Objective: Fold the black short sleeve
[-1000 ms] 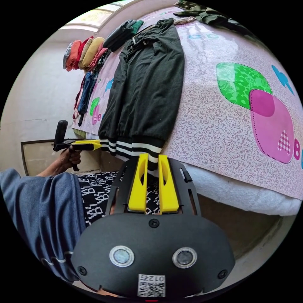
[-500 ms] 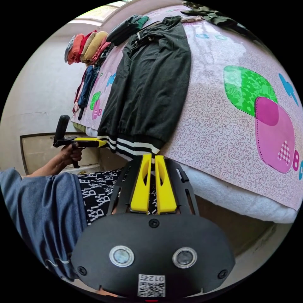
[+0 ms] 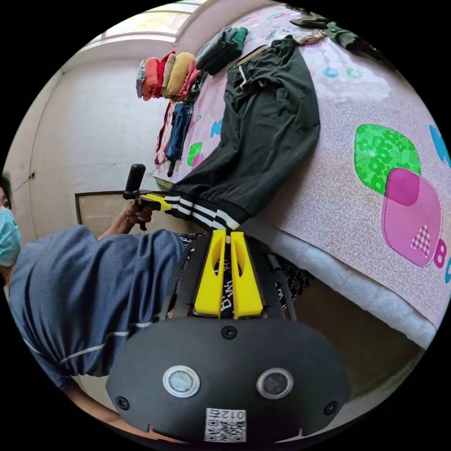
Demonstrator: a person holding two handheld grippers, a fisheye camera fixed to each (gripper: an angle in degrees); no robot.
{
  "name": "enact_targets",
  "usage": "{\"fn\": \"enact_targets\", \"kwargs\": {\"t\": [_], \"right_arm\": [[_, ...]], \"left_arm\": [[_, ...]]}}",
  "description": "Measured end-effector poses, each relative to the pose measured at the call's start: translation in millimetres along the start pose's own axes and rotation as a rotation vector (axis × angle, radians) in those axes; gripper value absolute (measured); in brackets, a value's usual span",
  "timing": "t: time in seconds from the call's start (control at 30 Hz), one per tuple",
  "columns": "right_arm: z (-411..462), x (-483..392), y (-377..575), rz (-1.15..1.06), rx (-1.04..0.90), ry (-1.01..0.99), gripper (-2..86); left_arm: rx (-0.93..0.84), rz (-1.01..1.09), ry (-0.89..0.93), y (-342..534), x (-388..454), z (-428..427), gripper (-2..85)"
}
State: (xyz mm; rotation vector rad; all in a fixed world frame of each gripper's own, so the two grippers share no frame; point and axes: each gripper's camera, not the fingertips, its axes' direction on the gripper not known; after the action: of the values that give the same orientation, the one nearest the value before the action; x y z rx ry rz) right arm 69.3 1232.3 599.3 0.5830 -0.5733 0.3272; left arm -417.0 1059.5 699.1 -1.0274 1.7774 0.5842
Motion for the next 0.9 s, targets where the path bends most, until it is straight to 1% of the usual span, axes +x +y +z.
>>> {"fn": "enact_targets", "kwargs": {"t": [0.17,0.27,0.33,0.37,0.53,0.67,0.73,0.8,0.87,0.9], "right_arm": [[-34,-1,-83,-0.06,0.105,-0.001,10.0],[-45,3,-155,-0.097,0.132,0.054,8.7],[-50,12,-220,-0.101,0.138,0.074,7.6],[-51,15,-236,-0.096,0.138,0.081,7.3],[-54,48,-383,-0.051,0.097,0.117,4.0],[-50,79,-472,-0.001,0.075,0.125,2.6],[-39,109,-522,0.053,0.066,0.093,3.3],[-26,140,-552,0.136,0.05,0.037,4.6],[-16,166,-569,0.203,0.048,-0.024,7.1],[-15,176,-575,0.23,0.062,-0.081,8.8]], "left_arm": [[0.11,0.066,0.043,-64,17,-77,1.3],[0.149,0.082,0.034,-121,17,-123,1.6],[0.156,0.087,0.034,-172,11,-156,1.7],[0.157,0.078,0.038,-185,8,-164,1.8],[0.17,0.002,0.107,-296,-29,-230,2.4],[0.171,-0.055,0.151,-364,-65,-264,3.4],[0.195,-0.114,0.187,-400,-96,-280,4.6],[0.229,-0.171,0.213,-419,-120,-288,5.9],[0.265,-0.218,0.286,-428,-142,-292,7.7],[0.317,-0.231,0.368,-429,-152,-296,9.1]]}}
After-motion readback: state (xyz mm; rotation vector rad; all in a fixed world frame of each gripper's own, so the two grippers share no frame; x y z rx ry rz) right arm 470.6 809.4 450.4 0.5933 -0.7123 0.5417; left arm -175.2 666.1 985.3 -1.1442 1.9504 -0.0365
